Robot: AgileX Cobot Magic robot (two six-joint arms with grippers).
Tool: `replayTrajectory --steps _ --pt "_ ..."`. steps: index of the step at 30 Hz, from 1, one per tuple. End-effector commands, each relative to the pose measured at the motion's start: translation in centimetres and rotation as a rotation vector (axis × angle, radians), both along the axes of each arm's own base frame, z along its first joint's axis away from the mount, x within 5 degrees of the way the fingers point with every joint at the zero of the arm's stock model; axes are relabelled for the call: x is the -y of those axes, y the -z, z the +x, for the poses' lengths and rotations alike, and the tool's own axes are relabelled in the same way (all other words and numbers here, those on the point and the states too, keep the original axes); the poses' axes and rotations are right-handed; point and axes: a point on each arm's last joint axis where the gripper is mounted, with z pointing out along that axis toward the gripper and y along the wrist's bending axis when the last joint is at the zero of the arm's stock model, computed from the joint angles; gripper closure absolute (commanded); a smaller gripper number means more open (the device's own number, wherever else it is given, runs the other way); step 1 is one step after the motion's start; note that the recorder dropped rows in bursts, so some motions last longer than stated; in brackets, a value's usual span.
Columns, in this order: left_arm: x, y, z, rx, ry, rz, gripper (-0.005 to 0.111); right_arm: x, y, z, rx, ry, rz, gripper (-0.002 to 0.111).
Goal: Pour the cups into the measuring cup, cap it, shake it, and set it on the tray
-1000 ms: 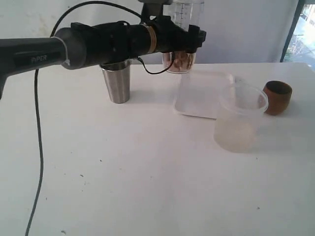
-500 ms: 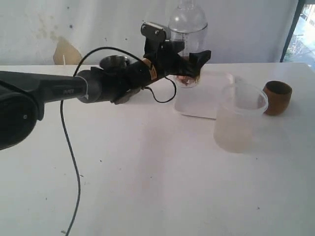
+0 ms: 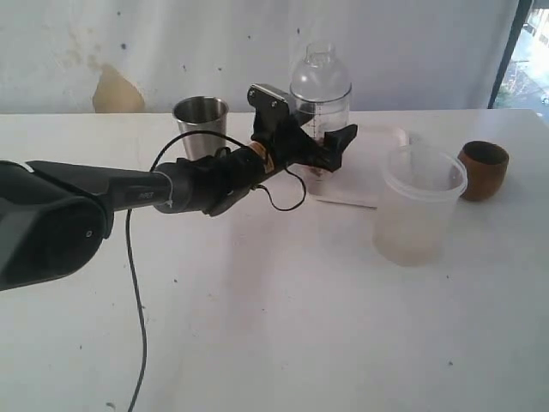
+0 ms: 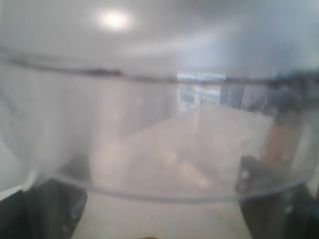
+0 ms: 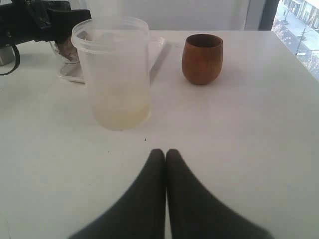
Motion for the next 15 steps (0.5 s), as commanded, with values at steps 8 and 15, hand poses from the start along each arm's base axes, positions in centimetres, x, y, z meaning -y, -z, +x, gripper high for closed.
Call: replayTrajectory --steps 8,15 --pt "1.9 -1.0 -1.2 0.023 0.072 -0.039 0.107 0.0 0.0 0.0 0.01 0.003 -0.001 0.108" --pt "2.2 -0.9 -1.6 0.007 0.126 -0.037 0.107 0.0 0.0 0.0 0.01 0.003 -0.001 0.108"
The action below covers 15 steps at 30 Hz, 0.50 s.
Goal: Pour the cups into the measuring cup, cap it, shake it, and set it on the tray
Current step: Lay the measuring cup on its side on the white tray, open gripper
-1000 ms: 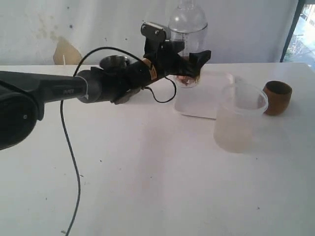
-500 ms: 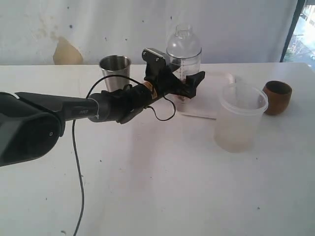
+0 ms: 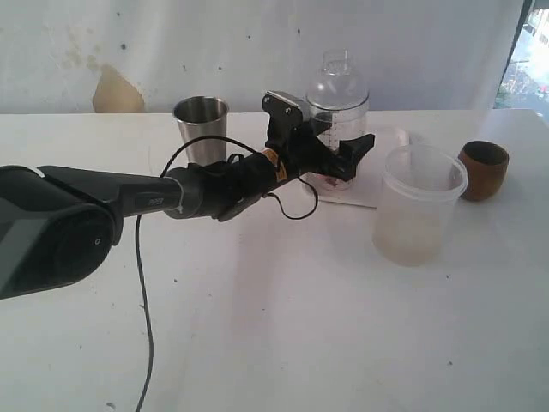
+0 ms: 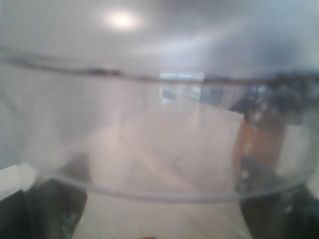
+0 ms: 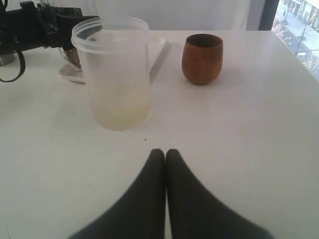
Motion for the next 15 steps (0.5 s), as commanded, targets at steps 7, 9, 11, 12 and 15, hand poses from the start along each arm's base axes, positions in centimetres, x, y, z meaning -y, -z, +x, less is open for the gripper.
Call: replayTrajectory --steps 7,9,11,12,15 --pt "0.36 -1.14 -0.31 0.045 0.054 -0.014 0.107 0.02 -0.01 0.01 0.01 0.003 -0.001 0.108" --pt "0.35 -1.09 -0.28 0.042 0.051 -0.01 0.107 0.02 -0.01 0.01 0.01 0.003 -0.001 0.108" --pt "0.29 -0.84 -0.16 0.029 0.036 0.015 0.107 0.02 -0.01 0.01 0.01 0.003 -0.001 0.108" --pt "0.27 -0.76 -0.12 0.025 0.032 0.023 0.107 0.02 -0.01 0.01 0.01 0.003 -0.001 0.108" --pt "0.26 -0.48 -0.08 0.023 0.027 0.059 0.093 0.02 -0.01 0.01 0.01 0.003 -0.001 0.108"
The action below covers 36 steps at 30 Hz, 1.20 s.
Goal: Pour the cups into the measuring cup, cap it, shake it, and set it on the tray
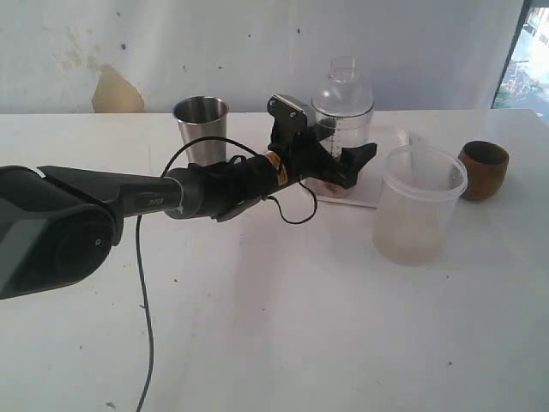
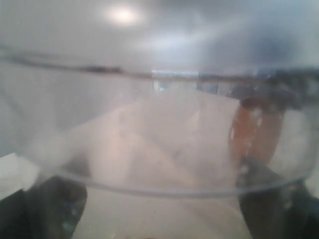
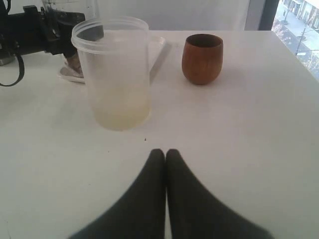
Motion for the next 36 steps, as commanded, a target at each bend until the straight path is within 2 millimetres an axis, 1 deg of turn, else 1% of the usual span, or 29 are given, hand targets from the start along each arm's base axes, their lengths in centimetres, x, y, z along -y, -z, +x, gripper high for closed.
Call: replayTrajectory --steps 1,2,4,5,8,10,11,14,19,32,36 --pt "0.1 -0.9 0.0 0.03 0.008 0.012 0.087 0.0 0.0 0.0 0.01 0.003 -0.001 0.108" --pt "0.2 -0.9 0.0 0.044 0.014 0.018 0.076 0.0 0.0 0.0 0.01 0.003 -0.001 0.108" --pt "0.2 -1.0 -0.1 0.059 0.022 0.011 0.059 0.0 0.0 0.0 0.01 0.003 -0.001 0.108" --pt "0.2 -1.1 -0.1 0.06 0.021 0.001 0.045 0.0 0.0 0.0 0.01 0.003 -0.001 0.108" --pt "0.0 -1.3 0.2 0.03 -0.013 -0.042 0.017 0.0 0.0 0.0 0.01 0.003 -0.001 0.108" --pt "-0.3 -1.4 0.4 0.018 -0.03 -0.057 0.005 0.0 0.0 0.0 0.01 0.003 -0.001 0.108" --pt "-0.3 -1.4 0.5 0.011 -0.038 -0.068 0.001 0.0 0.0 0.0 0.01 0.003 -0.001 0.108" --pt "-0.5 -1.7 0.7 -0.006 -0.063 -0.118 0.002 0.0 0.0 0.0 0.01 0.003 -0.001 0.108" --pt "-0.4 -2.0 0.5 0.022 -0.044 -0.146 0.002 0.0 0.0 0.0 0.01 0.003 -0.001 0.108" --pt "-0.4 -2.0 0.6 0.018 -0.048 -0.139 0.002 0.0 0.0 0.0 0.01 0.003 -0.001 0.108" --pt "-0.4 -2.1 0.6 0.044 -0.05 -0.126 0.002 0.0 0.0 0.0 0.008 0.009 0.02 0.108"
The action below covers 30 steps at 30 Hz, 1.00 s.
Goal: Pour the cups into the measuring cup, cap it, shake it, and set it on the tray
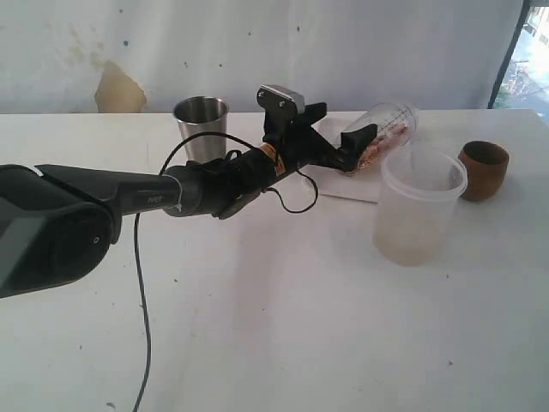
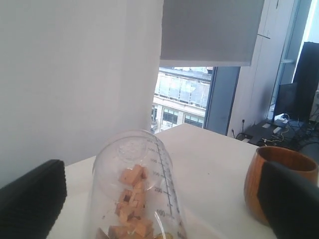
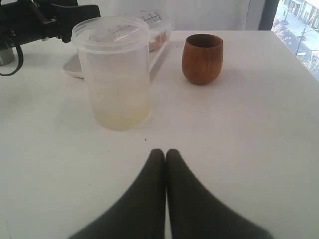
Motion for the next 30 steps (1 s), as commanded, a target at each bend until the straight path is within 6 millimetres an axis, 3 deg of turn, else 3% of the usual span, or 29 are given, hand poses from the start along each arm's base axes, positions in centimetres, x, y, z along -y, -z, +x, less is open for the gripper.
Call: replayTrajectory --steps 1,4,9,13,17,20,21,22,23,25,28,30 --pt "0.0 -1.1 0.2 0.026 -0.008 -0.022 0.002 0.0 0.0 0.0 0.008 0.008 0.016 0.108" --pt "0.0 -2.4 0.7 -0.066 -0.03 -0.049 0.002 0.0 0.0 0.0 0.008 0.008 0.016 0.108" --pt "0.1 -5.4 1.8 -0.097 -0.119 0.133 0.002 0.0 0.0 0.0 0.008 0.008 0.016 0.108" --pt "0.1 -7.3 2.0 -0.131 -0.133 0.16 0.002 0.0 0.0 0.0 0.008 0.008 0.016 0.108" --pt "0.2 -8.7 1.8 -0.171 -0.119 0.129 0.011 0.0 0.0 0.0 0.008 0.008 0.016 0.108" --pt "0.1 -10.3 1.5 -0.173 -0.113 0.128 0.033 0.0 0.0 0.0 0.008 0.008 0.016 0.108" --pt "0.0 -11.4 1.2 -0.173 -0.102 0.13 0.055 0.0 0.0 0.0 0.008 0.008 0.016 0.108" --pt "-0.1 -12.0 1.1 -0.177 -0.097 0.124 0.062 0.0 0.0 0.0 0.008 0.008 0.016 0.108" --pt "-0.3 -13.0 0.6 -0.185 -0.089 0.127 0.089 0.0 0.0 0.0 0.008 0.008 0.016 0.108" --pt "-0.5 -14.3 -0.1 -0.16 -0.066 0.158 0.106 0.0 0.0 0.0 0.008 0.008 0.016 0.108" --pt "-1.0 -15.9 -1.3 -0.161 -0.055 0.191 0.107 0.0 0.0 0.0 0.008 0.008 0.016 0.108" --pt "-1.8 -16.9 -2.8 -0.157 -0.143 0.252 0.107 0.0 0.0 0.0 0.008 0.008 0.016 0.108"
